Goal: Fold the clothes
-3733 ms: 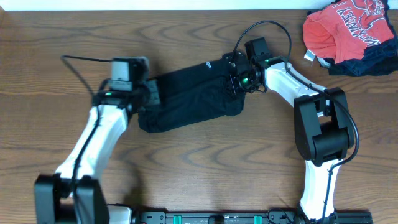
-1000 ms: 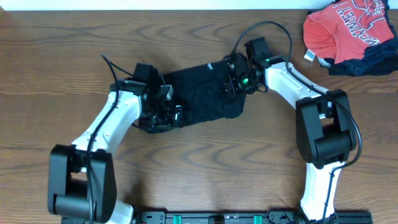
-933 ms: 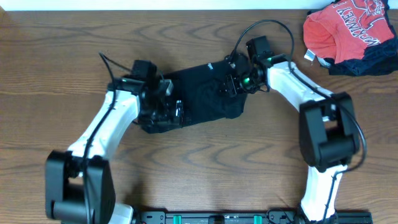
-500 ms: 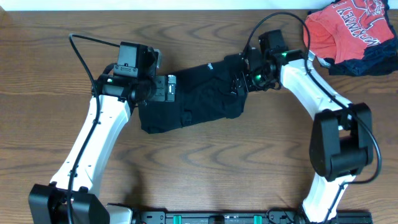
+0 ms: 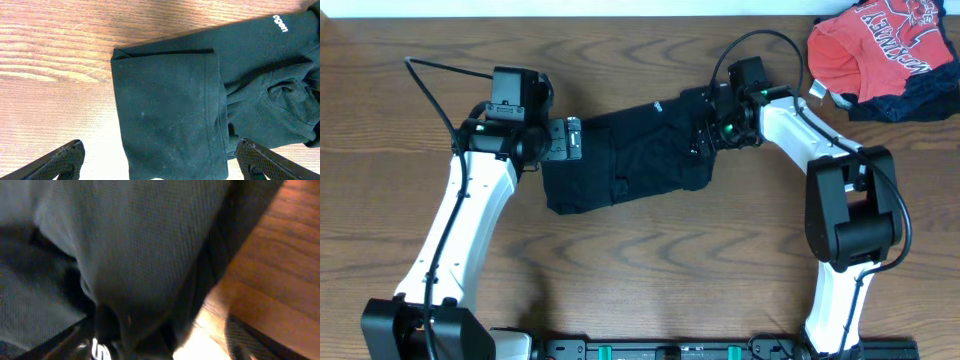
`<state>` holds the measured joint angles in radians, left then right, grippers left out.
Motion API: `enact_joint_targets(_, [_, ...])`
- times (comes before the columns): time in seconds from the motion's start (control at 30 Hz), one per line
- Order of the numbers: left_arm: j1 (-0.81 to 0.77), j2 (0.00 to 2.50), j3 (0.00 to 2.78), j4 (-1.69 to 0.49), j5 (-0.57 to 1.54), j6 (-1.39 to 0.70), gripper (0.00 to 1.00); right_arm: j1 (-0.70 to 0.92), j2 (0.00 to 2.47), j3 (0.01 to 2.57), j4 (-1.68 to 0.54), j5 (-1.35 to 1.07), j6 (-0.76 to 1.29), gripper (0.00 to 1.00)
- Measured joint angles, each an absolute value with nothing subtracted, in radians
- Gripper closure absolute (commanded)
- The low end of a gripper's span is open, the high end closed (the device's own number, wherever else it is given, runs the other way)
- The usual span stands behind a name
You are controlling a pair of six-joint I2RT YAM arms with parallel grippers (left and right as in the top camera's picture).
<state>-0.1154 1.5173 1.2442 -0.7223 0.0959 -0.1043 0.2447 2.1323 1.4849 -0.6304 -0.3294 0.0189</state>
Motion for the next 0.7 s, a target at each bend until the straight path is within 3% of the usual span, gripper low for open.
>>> enact_joint_targets(0.2, [-0.105,1.517,1.244,-0.724,0.087,-0.104,0.02,0.244,2.140,1.484,-0.607,-0.408,0.023,0.67])
enact_joint_targets(0.3, [-0.105,1.517,1.244,-0.725,0.080,-0.104,0.02,0.244,2.140,1.483,-0.607,-0.426,0.030,0.98])
enact_joint_targets(0.7, [-0.099,1.517,1.244,-0.741,0.044,-0.104,0.02,0.154,2.140,1.483,-0.669,-0.495,0.063,0.99])
